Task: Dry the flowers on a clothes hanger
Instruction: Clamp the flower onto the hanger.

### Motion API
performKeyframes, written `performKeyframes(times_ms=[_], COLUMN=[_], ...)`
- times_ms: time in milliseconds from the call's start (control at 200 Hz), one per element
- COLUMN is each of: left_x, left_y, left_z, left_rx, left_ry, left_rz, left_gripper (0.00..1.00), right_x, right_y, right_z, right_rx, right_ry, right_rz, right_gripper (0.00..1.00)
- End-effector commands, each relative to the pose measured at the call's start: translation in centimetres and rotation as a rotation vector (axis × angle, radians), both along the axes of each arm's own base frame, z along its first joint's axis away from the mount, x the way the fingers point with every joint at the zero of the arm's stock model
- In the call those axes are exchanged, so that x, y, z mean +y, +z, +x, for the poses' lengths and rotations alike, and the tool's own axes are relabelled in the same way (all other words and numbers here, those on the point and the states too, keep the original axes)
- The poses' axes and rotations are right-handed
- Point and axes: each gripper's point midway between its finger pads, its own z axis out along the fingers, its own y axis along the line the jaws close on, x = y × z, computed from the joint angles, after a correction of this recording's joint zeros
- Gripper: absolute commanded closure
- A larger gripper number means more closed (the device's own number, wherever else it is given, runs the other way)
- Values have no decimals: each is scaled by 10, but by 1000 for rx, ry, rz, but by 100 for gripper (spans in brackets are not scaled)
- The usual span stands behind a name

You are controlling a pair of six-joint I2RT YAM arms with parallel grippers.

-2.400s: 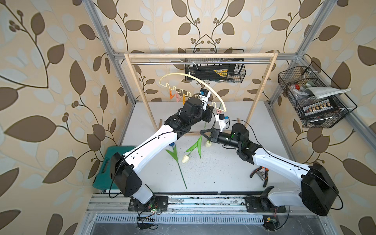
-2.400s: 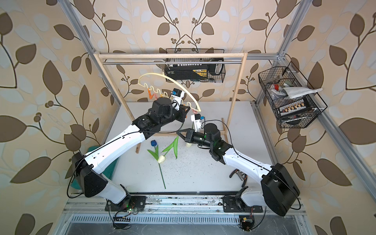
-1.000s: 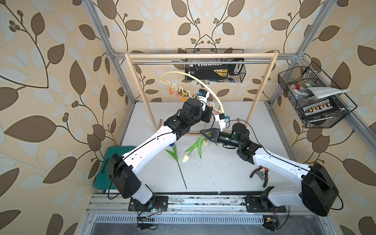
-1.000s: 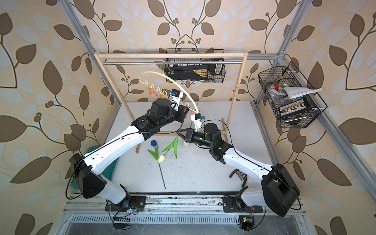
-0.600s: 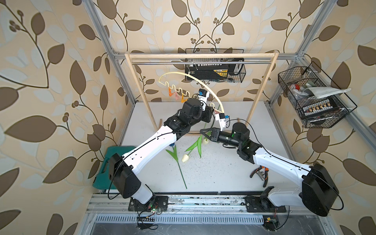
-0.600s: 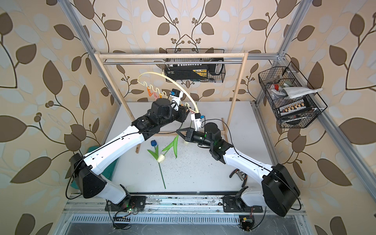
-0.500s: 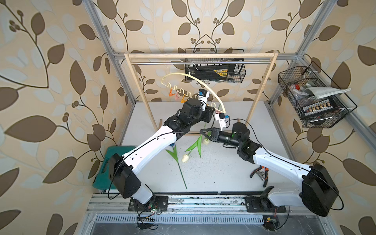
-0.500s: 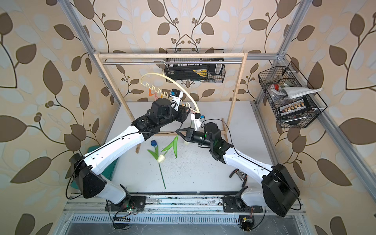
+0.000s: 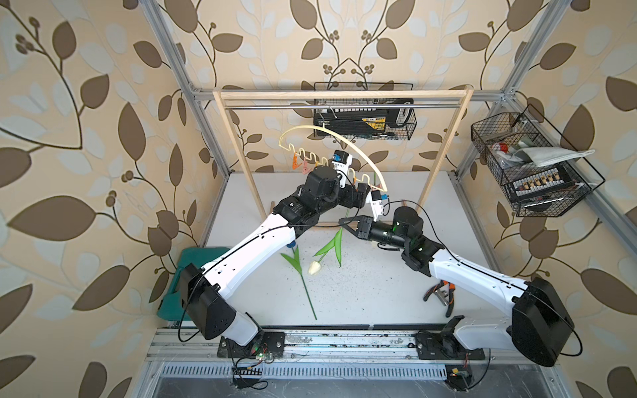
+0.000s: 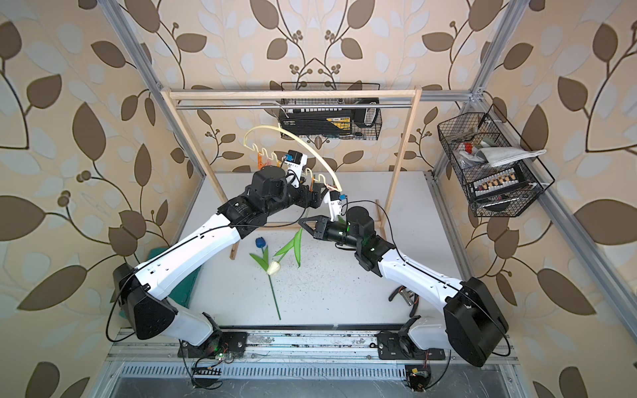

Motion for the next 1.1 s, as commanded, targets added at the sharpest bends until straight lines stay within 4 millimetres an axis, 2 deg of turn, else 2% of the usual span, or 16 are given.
performKeyframes(times_ms=[0, 180, 275, 295, 350, 420, 465, 675, 805, 935, 1100], left_x=[9, 14, 15, 20, 23, 25, 27, 33, 48, 72, 100], left_y=[20, 19, 12, 24, 25, 27, 29, 27, 24, 24, 25], left_z=[-11, -18, -19, -26, -29, -33, -35, -45, -47, -48, -47], left_rx=[-9, 47, 72, 55, 61, 76, 84, 150, 179, 198, 198], left_ry=[-12, -17, -10, -12, -11, -20, -23, -29, 29, 104, 178], left_rz=[-34, -13, -5, -26, -37, -47, -52, -34, -10, -4, -36], left_gripper=[1, 1, 1, 1, 1, 1, 1, 1, 1, 1, 4], right_x=[-2, -6, -6, -6, -7, -8, -9, -13, -17, -28, -40], right_y=[12, 10, 10, 10, 10, 8, 7, -1, -6, -13, -20], right_z=[6, 10, 9, 8, 7, 6, 4, -6, -16, -30, -42], right_rx=[-44, -52, -51, -50, -51, -51, -50, -36, -32, -23, -16], right_ry=[-14, -39, -34, -33, -30, -32, -28, -8, 17, 30, 28], right_rz=[-14, -48, -51, -54, -58, -65, -71, -95, -142, -204, -248], right_gripper=[98, 93, 83, 82, 79, 67, 63, 56, 49, 43, 42])
